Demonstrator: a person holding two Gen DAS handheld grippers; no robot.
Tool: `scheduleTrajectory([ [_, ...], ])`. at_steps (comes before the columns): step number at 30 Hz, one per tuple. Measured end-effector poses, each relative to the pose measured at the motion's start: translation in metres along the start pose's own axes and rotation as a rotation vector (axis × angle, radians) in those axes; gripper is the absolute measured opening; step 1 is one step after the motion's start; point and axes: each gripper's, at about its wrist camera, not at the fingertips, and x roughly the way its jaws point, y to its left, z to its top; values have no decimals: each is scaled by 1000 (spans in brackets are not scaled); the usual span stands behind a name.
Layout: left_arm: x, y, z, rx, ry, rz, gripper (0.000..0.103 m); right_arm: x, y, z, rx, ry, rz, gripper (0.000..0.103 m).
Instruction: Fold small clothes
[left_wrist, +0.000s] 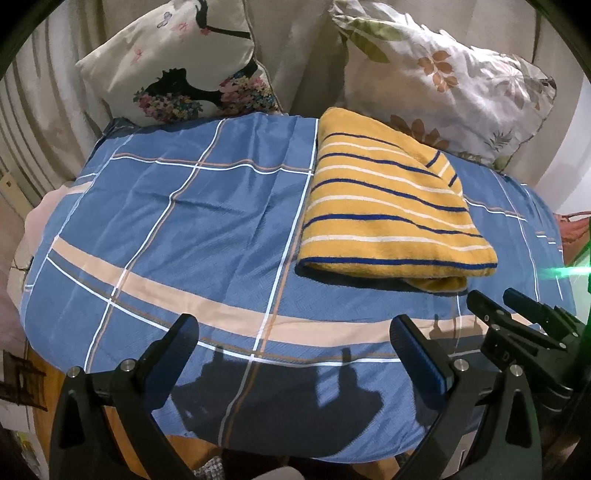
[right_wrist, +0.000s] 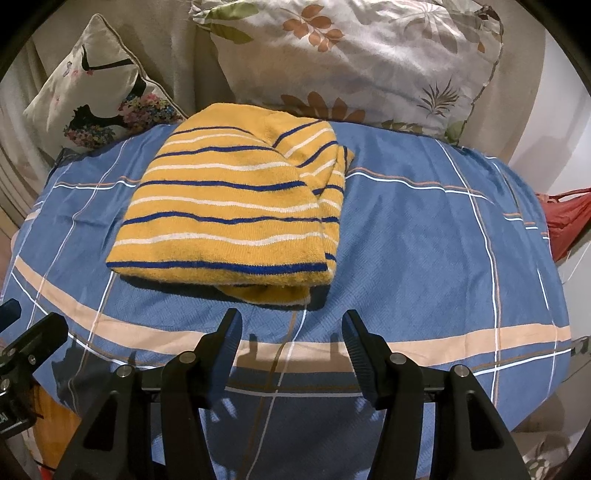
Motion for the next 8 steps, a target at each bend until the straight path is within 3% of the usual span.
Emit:
scheduleTrajectory([
  [8, 1, 2, -1, 3, 7, 16, 103, 2, 7, 0, -16, 7, 6, 61],
])
